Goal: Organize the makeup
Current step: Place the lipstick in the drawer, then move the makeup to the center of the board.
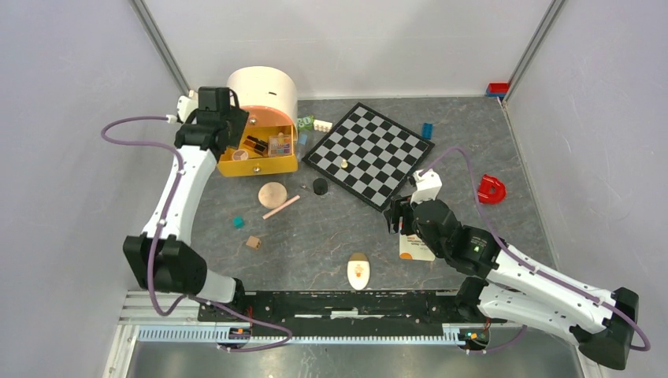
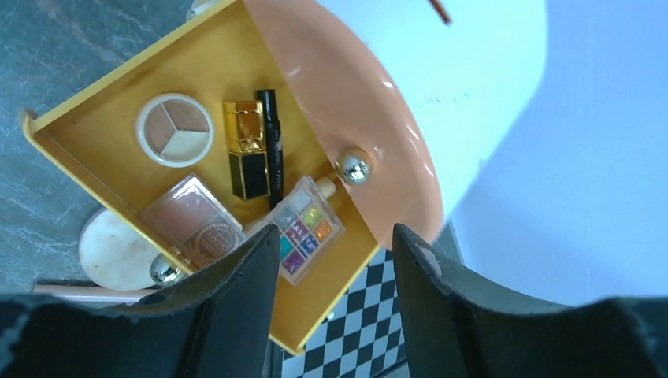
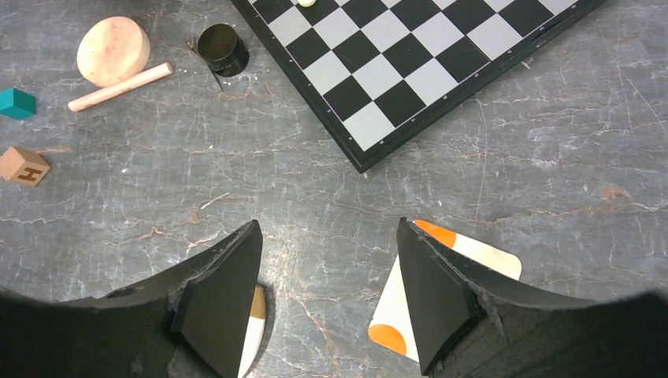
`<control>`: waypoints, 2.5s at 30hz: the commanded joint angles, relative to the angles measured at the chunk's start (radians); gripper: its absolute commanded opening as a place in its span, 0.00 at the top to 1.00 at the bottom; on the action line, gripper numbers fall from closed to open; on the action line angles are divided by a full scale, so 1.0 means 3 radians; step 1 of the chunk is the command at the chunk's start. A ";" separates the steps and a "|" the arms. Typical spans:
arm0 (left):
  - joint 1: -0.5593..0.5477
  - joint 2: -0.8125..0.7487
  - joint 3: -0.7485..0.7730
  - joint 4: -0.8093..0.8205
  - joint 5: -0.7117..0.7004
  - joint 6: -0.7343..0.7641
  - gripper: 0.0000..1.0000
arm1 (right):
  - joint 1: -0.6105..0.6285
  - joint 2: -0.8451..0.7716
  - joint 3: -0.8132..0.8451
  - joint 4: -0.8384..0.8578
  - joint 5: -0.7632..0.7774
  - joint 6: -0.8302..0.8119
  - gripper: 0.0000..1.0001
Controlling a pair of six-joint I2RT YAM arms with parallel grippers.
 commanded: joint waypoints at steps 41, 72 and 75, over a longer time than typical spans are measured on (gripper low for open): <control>-0.0115 -0.3224 -0.2231 -0.0191 0.1228 0.2530 0.25 | -0.0126 0.3814 0.2445 0.0768 -0.0509 0.0555 0.14; -0.0192 -0.3228 -0.2277 -0.0134 0.1252 0.2488 0.24 | -0.0363 0.4669 0.3069 0.0413 -0.0319 0.0546 0.43; -0.0192 -0.3222 -0.2276 -0.0127 0.1251 0.2488 0.24 | -0.0358 0.4575 0.2928 0.0471 -0.0300 0.0475 0.55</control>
